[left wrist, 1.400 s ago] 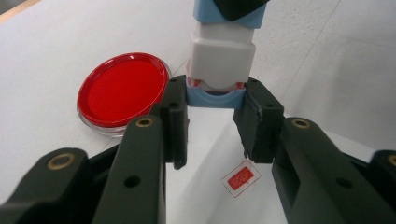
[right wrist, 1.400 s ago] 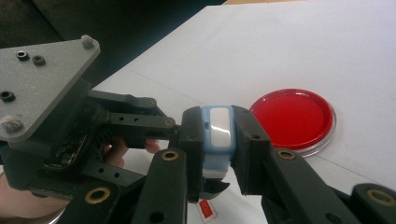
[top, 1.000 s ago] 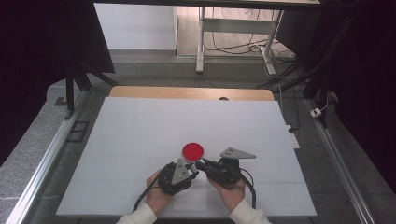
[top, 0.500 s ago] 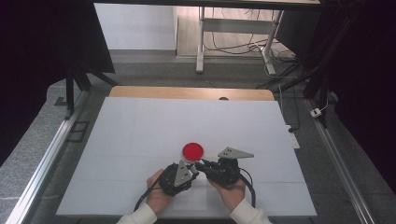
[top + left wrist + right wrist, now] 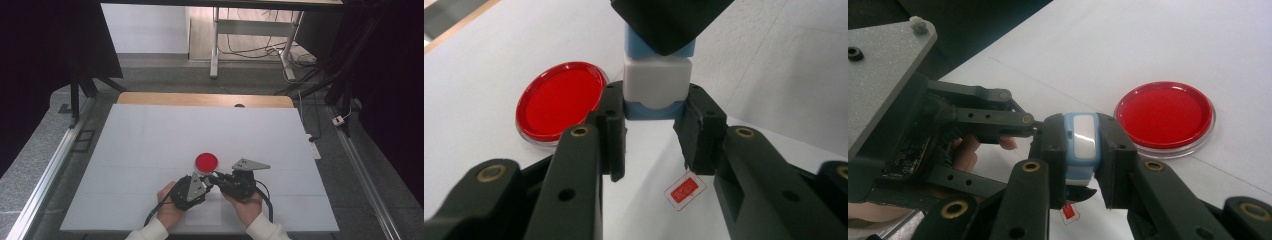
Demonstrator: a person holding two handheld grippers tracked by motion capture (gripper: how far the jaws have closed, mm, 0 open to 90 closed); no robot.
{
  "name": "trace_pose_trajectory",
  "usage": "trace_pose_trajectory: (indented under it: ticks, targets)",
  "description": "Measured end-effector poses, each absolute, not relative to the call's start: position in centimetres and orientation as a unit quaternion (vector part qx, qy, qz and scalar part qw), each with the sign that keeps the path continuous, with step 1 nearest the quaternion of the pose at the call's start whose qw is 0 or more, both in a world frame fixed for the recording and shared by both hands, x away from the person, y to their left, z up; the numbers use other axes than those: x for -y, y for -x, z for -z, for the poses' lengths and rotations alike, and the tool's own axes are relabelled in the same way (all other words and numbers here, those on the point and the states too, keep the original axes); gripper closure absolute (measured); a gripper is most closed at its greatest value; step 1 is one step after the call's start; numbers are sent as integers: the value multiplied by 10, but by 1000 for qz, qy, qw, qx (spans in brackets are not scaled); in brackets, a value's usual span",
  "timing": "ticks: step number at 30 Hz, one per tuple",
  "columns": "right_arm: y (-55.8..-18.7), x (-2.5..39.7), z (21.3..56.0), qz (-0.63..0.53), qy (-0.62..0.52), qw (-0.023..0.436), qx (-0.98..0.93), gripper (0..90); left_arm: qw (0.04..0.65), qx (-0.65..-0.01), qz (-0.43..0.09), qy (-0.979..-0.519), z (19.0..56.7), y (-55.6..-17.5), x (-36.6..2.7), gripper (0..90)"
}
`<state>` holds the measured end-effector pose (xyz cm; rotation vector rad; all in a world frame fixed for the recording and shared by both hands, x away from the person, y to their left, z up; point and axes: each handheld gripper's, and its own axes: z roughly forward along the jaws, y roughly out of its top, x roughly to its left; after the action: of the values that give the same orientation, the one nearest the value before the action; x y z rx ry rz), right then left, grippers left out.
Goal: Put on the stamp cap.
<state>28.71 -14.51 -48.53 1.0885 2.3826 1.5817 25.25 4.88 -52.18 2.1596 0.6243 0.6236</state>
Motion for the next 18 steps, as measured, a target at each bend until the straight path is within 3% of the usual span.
trace_pose_trajectory:
  ticks: [18]
  targets:
    - [-289, 147, 485, -519, -348, 38, -780, 752, 399, -253, -228, -851, 524, -255, -51, 642]
